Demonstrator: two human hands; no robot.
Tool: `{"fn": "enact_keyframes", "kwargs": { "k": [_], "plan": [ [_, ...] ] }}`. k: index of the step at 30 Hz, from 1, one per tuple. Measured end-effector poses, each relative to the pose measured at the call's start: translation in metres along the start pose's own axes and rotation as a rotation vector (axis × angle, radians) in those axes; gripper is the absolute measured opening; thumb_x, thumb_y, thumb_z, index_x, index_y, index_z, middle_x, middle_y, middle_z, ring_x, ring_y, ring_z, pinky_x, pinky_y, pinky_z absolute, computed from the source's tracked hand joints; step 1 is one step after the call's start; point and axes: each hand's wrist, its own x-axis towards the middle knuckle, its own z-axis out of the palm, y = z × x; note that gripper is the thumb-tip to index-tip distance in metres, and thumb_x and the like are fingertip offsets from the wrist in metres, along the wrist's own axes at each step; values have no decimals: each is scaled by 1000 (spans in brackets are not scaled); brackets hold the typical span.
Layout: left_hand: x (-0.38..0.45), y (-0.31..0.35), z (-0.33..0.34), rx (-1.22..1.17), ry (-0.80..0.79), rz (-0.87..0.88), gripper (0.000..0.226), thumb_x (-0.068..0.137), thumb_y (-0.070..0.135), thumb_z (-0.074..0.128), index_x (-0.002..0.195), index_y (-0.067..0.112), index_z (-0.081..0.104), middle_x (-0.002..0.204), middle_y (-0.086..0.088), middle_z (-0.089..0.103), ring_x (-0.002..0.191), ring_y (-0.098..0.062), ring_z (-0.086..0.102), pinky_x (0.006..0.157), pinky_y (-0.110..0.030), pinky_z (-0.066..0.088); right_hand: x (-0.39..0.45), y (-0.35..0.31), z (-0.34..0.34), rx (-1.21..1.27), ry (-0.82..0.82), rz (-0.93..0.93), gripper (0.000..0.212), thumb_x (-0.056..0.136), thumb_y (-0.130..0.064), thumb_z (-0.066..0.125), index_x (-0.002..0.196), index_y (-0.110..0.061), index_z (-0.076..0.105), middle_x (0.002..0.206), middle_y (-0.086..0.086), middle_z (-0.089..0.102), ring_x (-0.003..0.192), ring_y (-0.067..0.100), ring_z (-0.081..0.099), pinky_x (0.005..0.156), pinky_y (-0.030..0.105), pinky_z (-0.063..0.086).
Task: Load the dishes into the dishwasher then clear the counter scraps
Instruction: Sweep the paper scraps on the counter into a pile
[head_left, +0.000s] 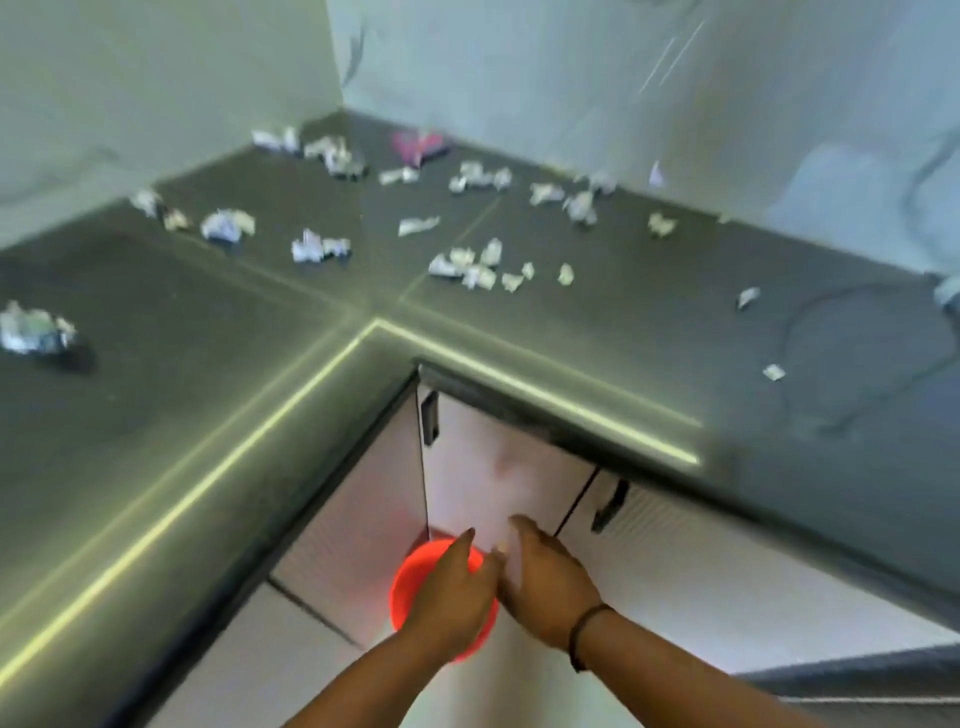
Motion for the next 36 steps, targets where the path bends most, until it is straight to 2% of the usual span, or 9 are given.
{"fn": "enact_keyframes", "kwargs": {
  "k": [5,8,10,14,16,19,23,30,36],
  "plan": [
    [-26,77,-29,31,76,290,63,93,58,42,147,29,31,150,6,37,136,-11,36,108,-28,29,-27,-37,-70,-32,132,-181,75,86,-39,59,149,-21,24,149,-3,36,136,16,36,111,27,32],
    [-27,113,-45,6,143,398,60,92,59,42,144,27,37,145,7,44,132,-10,40,107,-28,34,-30,-55,-115,13,264,-242,57,87,-37,57,139,-23,37,136,-2,48,124,15,48,103,28,40],
    [-22,134,-55,26,166,475,66,89,64,42,141,24,41,142,4,48,129,-12,44,105,-31,37,-32,-55,-141,-2,387,-247,49,88,-40,54,133,-24,44,132,-1,53,119,16,51,99,29,42],
    [7,165,-75,181,276,573,63,92,52,49,141,12,42,146,-7,43,135,-20,38,111,-34,30,-25,-7,-174,-204,527,-111,58,89,-50,49,139,-22,38,142,1,44,133,20,37,111,31,30],
    [29,171,-90,342,303,530,74,91,59,44,146,10,34,153,-11,33,142,-23,27,116,-36,22,-21,28,-187,-279,552,64,70,89,-62,41,145,-22,29,151,3,31,142,24,22,116,35,19],
    [69,177,-107,604,360,380,95,81,78,29,152,15,17,159,-12,13,147,-28,10,119,-41,13,-9,82,-210,-242,552,356,89,85,-76,27,153,-22,6,161,7,-1,147,31,-6,118,47,2],
    [113,183,-114,736,465,300,95,81,80,29,153,22,8,161,-8,-1,147,-32,0,118,-46,8,16,127,-233,-130,503,569,114,69,-92,16,153,-18,-4,160,11,-10,146,34,-12,118,50,-4],
    [188,203,-108,722,566,195,115,64,93,16,153,22,1,161,-6,-3,147,-31,1,118,-48,5,110,141,-277,-118,529,468,121,66,-94,14,153,-13,-7,160,11,-7,146,34,-10,118,48,-6],
    [215,218,-111,669,596,151,113,65,92,27,153,27,-2,161,-5,-9,147,-28,-7,119,-45,1,196,150,-330,-145,549,407,121,65,-95,17,153,-14,-2,160,14,-2,146,38,-3,119,49,0]
  ]
}}
